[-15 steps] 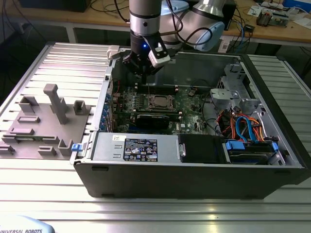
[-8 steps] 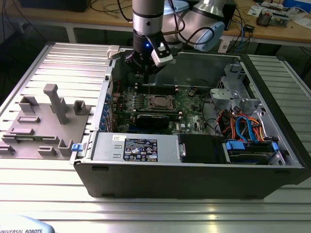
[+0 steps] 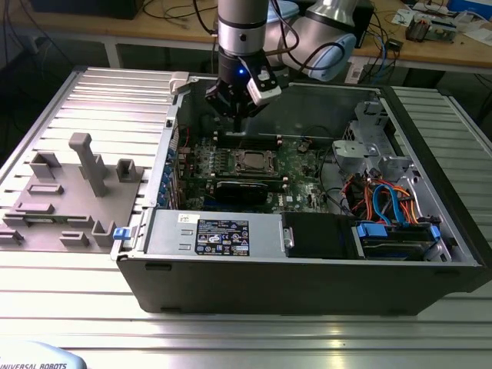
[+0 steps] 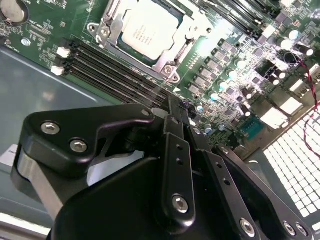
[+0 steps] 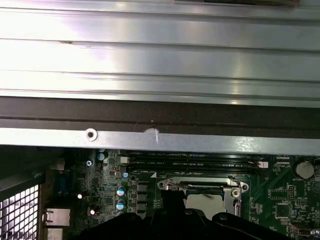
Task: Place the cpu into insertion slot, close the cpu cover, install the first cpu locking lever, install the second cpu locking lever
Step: 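Install the first cpu locking lever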
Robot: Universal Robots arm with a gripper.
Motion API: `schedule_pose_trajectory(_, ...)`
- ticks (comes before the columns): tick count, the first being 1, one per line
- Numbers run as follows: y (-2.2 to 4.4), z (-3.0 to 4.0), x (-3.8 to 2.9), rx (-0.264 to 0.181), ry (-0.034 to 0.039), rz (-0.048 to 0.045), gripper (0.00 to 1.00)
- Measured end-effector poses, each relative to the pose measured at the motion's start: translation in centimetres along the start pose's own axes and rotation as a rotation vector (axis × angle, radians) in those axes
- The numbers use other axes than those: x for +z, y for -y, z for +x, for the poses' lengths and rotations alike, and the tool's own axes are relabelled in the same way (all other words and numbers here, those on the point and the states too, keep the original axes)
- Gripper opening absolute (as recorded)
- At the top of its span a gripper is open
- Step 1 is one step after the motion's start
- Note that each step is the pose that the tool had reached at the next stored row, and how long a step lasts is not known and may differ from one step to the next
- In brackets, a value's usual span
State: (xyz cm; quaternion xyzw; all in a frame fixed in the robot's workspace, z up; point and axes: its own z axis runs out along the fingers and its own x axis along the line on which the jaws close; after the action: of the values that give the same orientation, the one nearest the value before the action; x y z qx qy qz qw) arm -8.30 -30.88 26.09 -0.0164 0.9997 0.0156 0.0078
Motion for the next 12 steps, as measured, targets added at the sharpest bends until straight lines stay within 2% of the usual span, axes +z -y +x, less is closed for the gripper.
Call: schedule_pose_trajectory(12,0.0,-0.05,0.03,0.0,-0.0001,0.0001,0.11)
